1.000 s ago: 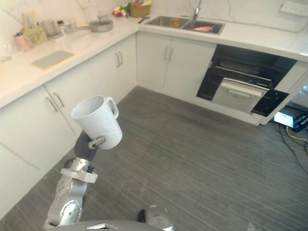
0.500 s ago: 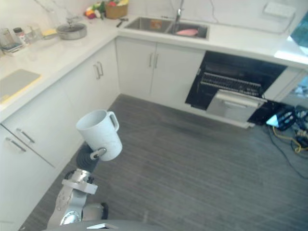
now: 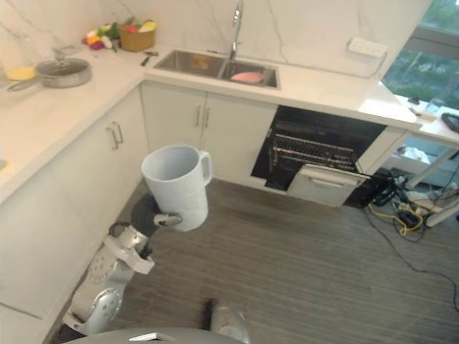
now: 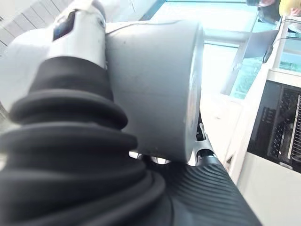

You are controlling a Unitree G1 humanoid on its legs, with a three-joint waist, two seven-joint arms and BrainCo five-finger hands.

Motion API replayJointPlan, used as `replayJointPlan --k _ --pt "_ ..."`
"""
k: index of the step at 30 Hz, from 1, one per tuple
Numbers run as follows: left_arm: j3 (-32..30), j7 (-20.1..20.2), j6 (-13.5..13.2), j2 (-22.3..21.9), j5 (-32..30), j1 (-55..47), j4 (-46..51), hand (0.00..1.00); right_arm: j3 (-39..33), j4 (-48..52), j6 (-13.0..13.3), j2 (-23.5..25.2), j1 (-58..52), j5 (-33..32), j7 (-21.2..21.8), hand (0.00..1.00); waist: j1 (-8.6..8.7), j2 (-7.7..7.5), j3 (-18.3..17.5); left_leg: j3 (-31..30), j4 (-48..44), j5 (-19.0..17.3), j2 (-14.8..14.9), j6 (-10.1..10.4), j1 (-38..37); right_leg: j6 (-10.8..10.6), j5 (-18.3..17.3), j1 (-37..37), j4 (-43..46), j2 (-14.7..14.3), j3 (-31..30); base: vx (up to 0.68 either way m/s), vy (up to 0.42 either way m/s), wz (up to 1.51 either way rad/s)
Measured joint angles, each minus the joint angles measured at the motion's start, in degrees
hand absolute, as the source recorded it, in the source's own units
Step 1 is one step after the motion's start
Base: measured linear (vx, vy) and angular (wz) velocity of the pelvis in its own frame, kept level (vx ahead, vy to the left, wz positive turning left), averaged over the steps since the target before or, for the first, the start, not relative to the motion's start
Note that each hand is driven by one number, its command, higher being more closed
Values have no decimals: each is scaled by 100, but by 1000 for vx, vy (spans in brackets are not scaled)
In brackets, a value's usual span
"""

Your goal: Walk over to the sink, pick up the cup, carry it to the dishwasher, place the cup inside the dishwasher, then close the dishwasher door

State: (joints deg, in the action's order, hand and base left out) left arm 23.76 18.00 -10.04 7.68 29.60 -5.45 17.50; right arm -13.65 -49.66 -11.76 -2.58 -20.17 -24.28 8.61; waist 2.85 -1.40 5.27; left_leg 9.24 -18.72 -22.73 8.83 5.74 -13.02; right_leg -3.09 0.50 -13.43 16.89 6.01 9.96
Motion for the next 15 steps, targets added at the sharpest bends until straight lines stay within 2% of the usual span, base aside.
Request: replayJointPlan --k 1,2,3,4,5,6,7,8,9,10,12,14,15 --pt "28 0 -4 -36 -6 -24 -13 100 5 4 -21 -35 -3 1 1 0 -6 58 3 9 -97 -138 89 65 -54 77 192 -30 213 -49 17 338 -229 -3" --pt "117 -12 -2 -137 -44 -53 -75 100 8 56 -56 -158 -13 0 30 0 40 200 29 -2 -148 -321 294 132 -128 154 -115 -120 629 -179 123 377 -243 5" --pt "218 -6 -9 -187 -73 -52 -31 100 50 306 -117 -242 -67 11 86 0 66 406 9 13 -72 -421 413 51 -227 220 -571 -319 1198 -223 189 399 -248 12" --pt "267 -5 -19 -226 -105 -29 23 100 105 513 -204 -286 -89 79 83 0 97 370 50 4 -97 -417 465 40 -318 266 -913 -390 1584 -228 255 371 -255 12" --pt "307 -8 -33 -233 -116 -31 43 100 141 642 -263 -297 -102 132 64 0 116 372 104 -42 -504 -325 531 28 -247 348 -1141 -390 1814 -231 310 359 -286 13" --pt "364 -5 -33 -230 -115 -95 50 100 161 712 -377 -312 -116 154 1 0 112 379 108 -231 -1489 -36 645 -231 206 429 -1350 -295 1886 -256 382 353 -295 14" --pt "414 -2 -33 -240 -109 -121 66 100 164 821 -454 -318 -156 158 -64 0 86 395 116 -435 -2313 434 721 -263 641 447 -1459 -170 1845 -299 407 396 -309 14" --pt "459 61 -34 -316 -103 -160 115 100 181 946 -483 -385 -204 160 -137 0 36 488 177 -671 -3470 1374 882 -320 1242 506 -1524 124 1619 -451 413 316 -207 7" --pt "456 122 -44 -391 -104 -224 129 100 201 1020 -481 -447 -233 159 -146 0 10 505 217 -719 -3919 1446 920 -248 1489 527 -1537 279 1489 -525 414 368 -178 -7" --pt "460 160 -112 -498 -128 -363 141 100 279 1078 -471 -549 -224 148 -182 0 -37 566 228 -705 -4471 1329 867 -238 1870 578 -1558 631 1208 -630 367 305 -121 -19" --pt "441 224 -289 -567 -168 -584 142 100 489 1041 -483 -678 -232 137 -292 0 -199 557 194 -402 -4291 946 681 -326 2260 642 -1539 1220 637 -733 280 394 -140 -36" --pt "392 246 -438 -575 -167 -780 147 100 639 1040 -485 -697 -197 141 -310 0 -365 511 105 -52 -3263 648 521 -311 2437 721 -1480 1460 291 -786 111 409 -83 -55" --pt "380 239 -474 -552 -166 -871 143 100 684 1030 -485 -709 -147 205 -330 0 -424 479 85 54 -2270 610 342 -303 2415 648 -1395 1603 107 -784 -44 288 -12 -67"
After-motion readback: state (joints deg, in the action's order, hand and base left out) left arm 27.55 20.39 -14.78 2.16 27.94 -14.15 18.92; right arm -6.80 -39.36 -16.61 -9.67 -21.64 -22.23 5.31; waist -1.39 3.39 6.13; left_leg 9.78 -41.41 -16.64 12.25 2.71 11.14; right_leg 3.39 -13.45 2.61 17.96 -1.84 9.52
